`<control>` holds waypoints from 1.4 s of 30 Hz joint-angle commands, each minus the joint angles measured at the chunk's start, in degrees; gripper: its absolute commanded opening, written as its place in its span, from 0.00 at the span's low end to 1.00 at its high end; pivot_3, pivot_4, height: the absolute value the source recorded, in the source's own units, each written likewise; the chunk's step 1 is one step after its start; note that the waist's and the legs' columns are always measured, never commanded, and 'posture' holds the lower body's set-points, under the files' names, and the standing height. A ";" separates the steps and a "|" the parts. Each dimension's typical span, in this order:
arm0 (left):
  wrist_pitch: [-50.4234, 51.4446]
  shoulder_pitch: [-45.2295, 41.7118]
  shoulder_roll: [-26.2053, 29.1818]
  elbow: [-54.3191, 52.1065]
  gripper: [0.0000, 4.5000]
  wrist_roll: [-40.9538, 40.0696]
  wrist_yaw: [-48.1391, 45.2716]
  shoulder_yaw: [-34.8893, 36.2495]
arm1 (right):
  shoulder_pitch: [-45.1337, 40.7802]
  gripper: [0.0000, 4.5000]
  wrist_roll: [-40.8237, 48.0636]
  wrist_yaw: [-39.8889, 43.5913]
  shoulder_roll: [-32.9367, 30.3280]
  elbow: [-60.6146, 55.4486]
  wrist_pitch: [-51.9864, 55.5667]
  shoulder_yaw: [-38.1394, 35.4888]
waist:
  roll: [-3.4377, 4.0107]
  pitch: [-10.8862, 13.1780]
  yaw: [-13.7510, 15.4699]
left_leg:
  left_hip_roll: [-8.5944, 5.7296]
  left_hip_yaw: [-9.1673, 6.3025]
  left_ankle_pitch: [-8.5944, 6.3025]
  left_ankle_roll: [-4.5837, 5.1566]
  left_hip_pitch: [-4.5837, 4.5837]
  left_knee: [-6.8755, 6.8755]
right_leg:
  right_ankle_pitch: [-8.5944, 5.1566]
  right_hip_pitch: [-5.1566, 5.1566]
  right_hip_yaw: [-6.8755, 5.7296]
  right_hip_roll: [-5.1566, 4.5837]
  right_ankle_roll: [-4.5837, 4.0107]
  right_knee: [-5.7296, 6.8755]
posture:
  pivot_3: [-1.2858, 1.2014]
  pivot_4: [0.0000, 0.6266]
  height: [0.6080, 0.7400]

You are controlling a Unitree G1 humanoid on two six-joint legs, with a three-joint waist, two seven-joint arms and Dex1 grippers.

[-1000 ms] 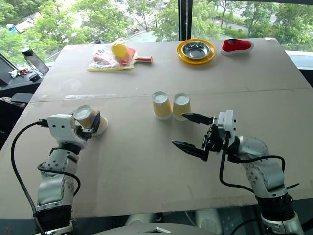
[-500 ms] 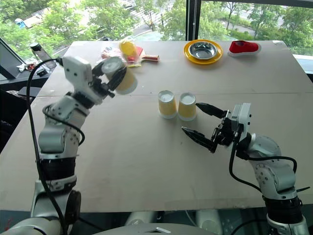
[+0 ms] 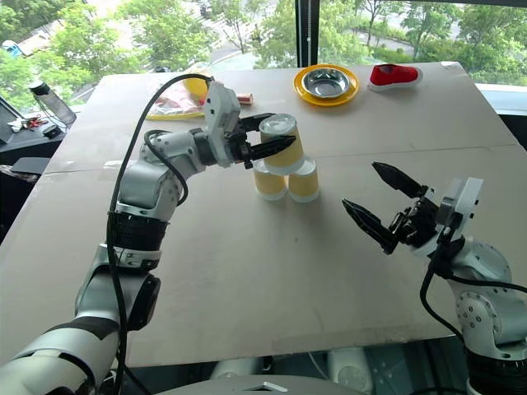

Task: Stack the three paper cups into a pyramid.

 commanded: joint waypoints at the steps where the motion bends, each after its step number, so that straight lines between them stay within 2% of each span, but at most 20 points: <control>1: -3.75 -1.54 -1.05 0.87 0.48 1.10 0.43 0.91 | 3.11 1.00 1.99 2.15 -0.79 -2.03 -2.49 -3.79 | 0.00 0.00 0.14 | 0.00 -0.01 0.00 0.00 0.00 0.00 | 0.00 0.00 0.00 0.00 0.00 0.00 | 0.52 0.24 1.00; 10: -7.26 -1.91 -2.76 4.49 0.48 3.07 0.55 0.88 | 8.79 1.00 3.32 5.59 -0.73 -1.83 -5.84 -7.22 | 0.00 0.00 0.18 | 0.00 0.00 -0.01 0.02 0.03 0.06 | 0.00 0.00 0.01 0.01 0.00 0.15 | 0.52 0.24 1.00; 20: -10.63 -1.63 -3.50 6.72 0.48 5.47 0.91 0.53 | 10.79 1.00 4.06 6.64 -0.51 -1.96 -7.35 -6.88 | 0.00 0.00 0.20 | 0.00 0.00 -0.01 0.02 0.04 0.13 | 0.00 0.02 0.01 0.00 0.00 0.21 | 0.52 0.24 1.00; 22: -10.61 -1.61 -3.75 6.71 0.70 5.30 1.03 0.85 | 10.90 1.00 4.20 6.73 -0.59 -1.94 -7.36 -6.91 | 0.00 0.00 0.20 | 0.00 0.00 0.00 0.02 0.05 0.14 | 0.00 0.02 0.01 0.01 0.00 0.22 | 0.52 0.24 1.00; 23: -10.82 -1.60 -3.88 6.57 0.76 5.24 1.12 1.03 | 10.97 1.00 4.31 6.81 -0.67 -1.92 -7.31 -6.93 | 0.00 0.00 0.20 | 0.00 0.00 0.00 0.02 0.06 0.14 | 0.00 0.03 0.01 0.01 0.00 0.23 | 0.52 0.24 1.00; 25: -10.46 -1.40 -4.03 5.89 0.98 4.77 1.35 1.45 | 11.09 1.00 4.36 7.06 -0.78 -1.84 -7.29 -6.89 | 0.00 0.00 0.21 | 0.00 0.00 0.00 0.02 0.06 0.14 | 0.00 0.03 0.01 0.01 0.00 0.23 | 0.52 0.24 1.00; 28: -10.60 -1.16 -4.03 4.66 0.99 4.57 1.62 1.66 | 11.17 1.00 4.59 7.35 -0.91 -1.71 -7.18 -7.01 | 0.00 0.00 0.21 | 0.00 0.00 0.00 0.02 0.06 0.14 | 0.00 0.03 0.01 0.00 0.00 0.22 | 0.52 0.24 1.00; 32: -8.63 -0.29 -4.78 -2.07 0.99 -1.69 2.12 5.85 | 11.85 1.00 4.65 8.53 -0.85 -0.73 -6.95 -6.58 | -0.01 0.01 0.22 | 0.01 -0.01 0.00 0.02 0.05 0.14 | 0.00 0.02 0.01 0.00 0.00 0.22 | 0.52 0.24 1.00; 37: -6.83 4.39 -0.83 -13.25 0.99 -3.89 3.38 9.70 | 13.28 1.00 3.90 11.00 -0.63 1.82 -7.46 -6.31 | 0.02 -0.01 -0.07 | 0.03 0.01 0.00 0.01 0.08 0.14 | 0.00 0.03 0.06 0.00 0.00 0.22 | 0.52 0.24 1.00; 39: -3.43 9.64 2.46 -20.24 0.99 -5.40 4.75 11.94 | 13.78 1.00 3.32 12.32 -0.35 3.37 -8.04 -5.84 | 0.08 -0.04 -0.31 | 0.06 0.05 0.00 0.01 0.12 0.10 | 0.00 0.02 0.12 0.02 0.00 0.23 | 0.52 0.24 1.00; 42: 3.87 23.12 6.60 -32.53 0.99 -8.93 6.92 14.80 | 14.07 1.00 0.12 15.22 -0.06 7.58 -10.62 -4.19 | 0.12 -0.06 -0.02 | 0.12 0.09 -0.01 0.03 0.21 0.04 | 0.00 0.04 0.19 0.01 -0.01 0.23 | 0.52 0.24 1.00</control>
